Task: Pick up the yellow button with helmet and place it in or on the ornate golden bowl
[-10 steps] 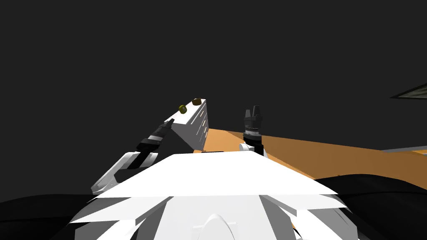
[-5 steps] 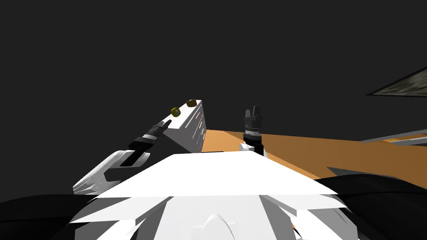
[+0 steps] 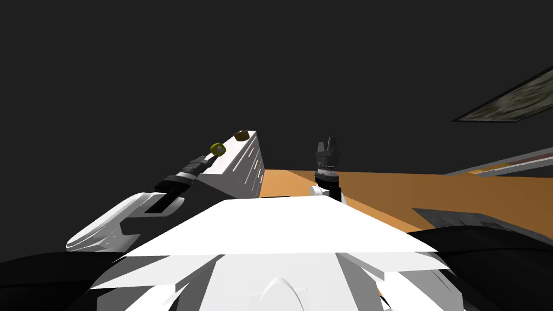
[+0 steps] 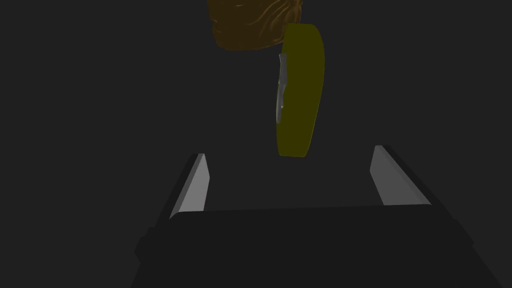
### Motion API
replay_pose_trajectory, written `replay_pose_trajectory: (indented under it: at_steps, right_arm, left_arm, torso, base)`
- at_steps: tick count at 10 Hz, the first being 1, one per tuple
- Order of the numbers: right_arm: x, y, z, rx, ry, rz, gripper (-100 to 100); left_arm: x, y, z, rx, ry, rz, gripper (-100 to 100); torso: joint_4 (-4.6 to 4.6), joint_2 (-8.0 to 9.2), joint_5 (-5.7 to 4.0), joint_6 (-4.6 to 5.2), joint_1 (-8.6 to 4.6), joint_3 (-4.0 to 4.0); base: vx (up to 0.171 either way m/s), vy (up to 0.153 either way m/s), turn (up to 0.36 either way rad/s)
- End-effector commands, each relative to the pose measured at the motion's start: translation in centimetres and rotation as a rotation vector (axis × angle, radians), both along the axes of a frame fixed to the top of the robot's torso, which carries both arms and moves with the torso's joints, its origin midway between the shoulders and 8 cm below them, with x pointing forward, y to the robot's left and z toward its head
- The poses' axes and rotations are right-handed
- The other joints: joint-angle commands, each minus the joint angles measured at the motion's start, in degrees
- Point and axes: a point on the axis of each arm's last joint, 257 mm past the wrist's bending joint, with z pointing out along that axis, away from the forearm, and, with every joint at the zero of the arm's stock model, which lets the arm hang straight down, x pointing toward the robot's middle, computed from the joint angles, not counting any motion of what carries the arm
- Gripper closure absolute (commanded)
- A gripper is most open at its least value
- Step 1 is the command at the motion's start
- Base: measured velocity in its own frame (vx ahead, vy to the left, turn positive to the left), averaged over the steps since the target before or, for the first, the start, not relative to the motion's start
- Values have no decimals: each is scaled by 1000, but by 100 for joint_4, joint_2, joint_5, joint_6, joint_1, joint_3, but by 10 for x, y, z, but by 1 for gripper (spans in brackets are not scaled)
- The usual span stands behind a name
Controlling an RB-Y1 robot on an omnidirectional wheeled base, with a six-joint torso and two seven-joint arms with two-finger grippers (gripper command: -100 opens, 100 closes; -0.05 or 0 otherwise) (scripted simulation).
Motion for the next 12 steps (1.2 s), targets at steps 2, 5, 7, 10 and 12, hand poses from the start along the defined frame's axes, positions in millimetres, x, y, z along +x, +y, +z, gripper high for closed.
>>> replay_pose_trajectory:
  at_steps: [2, 5, 7, 10, 12]
  right_arm:
    - [0, 0, 0, 0, 0, 0, 0]
    - [0, 0, 0, 0, 0, 0, 0]
    - [0, 0, 0, 0, 0, 0, 0]
    - [0, 0, 0, 0, 0, 0, 0]
    - [0, 0, 0, 0, 0, 0, 0]
  left_arm:
    - [6, 16, 7, 79, 14, 21, -100]
    - [6, 12, 6, 62, 11, 17, -100]
    - [6, 12, 6, 62, 11, 17, 100]
    - [6, 12, 7, 64, 10, 17, 100]
    - [6, 12, 7, 63, 11, 17, 100]
  torso:
    - [0, 1, 0, -1, 2, 0]
    - [5, 27, 2, -4, 6, 15]
    - [8, 36, 2, -5, 5, 21]
    - [8, 38, 4, -4, 5, 22]
    - [9, 39, 3, -5, 4, 23]
  base:
    - [91, -7, -117]
    - [19, 2, -8]
    - [0, 0, 0]
    - [0, 0, 0]
    - [0, 0, 0]
